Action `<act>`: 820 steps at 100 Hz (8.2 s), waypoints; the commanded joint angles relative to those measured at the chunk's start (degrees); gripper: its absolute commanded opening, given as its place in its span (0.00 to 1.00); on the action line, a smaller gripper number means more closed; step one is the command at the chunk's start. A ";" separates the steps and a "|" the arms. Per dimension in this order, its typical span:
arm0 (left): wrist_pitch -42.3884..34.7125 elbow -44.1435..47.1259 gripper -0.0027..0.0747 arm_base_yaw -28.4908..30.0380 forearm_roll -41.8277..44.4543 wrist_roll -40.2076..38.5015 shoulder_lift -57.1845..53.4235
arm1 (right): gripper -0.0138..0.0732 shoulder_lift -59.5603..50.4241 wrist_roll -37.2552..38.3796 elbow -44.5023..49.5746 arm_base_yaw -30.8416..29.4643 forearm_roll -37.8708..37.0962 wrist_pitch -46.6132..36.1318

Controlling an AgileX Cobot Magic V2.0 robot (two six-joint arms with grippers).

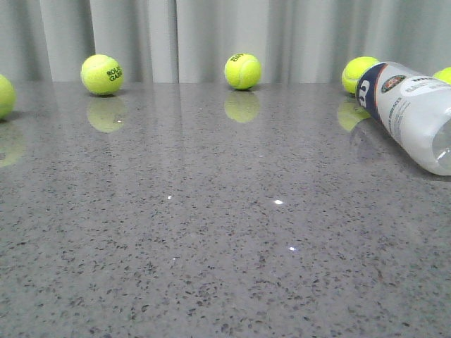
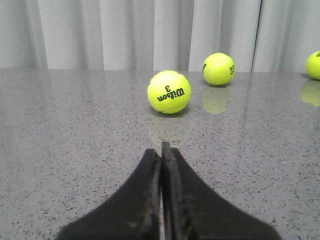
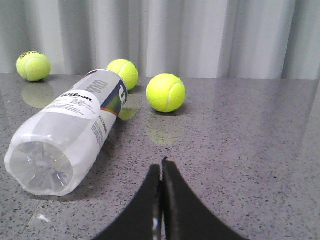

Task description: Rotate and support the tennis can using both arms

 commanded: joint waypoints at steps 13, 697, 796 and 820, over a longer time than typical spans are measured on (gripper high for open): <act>-4.33 2.48 0.01 -0.45 -0.52 -0.47 -2.01 | 0.09 -1.06 -0.19 0.21 0.00 -0.45 -4.23; -4.33 2.48 0.01 -0.45 0.36 -0.47 -2.01 | 0.09 41.25 -6.46 -39.12 29.75 13.57 9.44; 17.50 -22.20 0.01 -1.35 -4.01 -0.37 14.93 | 0.09 11.00 -7.62 -19.16 29.75 13.25 6.91; 33.21 -34.84 0.02 -3.86 -12.70 0.17 28.38 | 0.09 11.00 -7.62 -19.16 29.75 13.25 7.41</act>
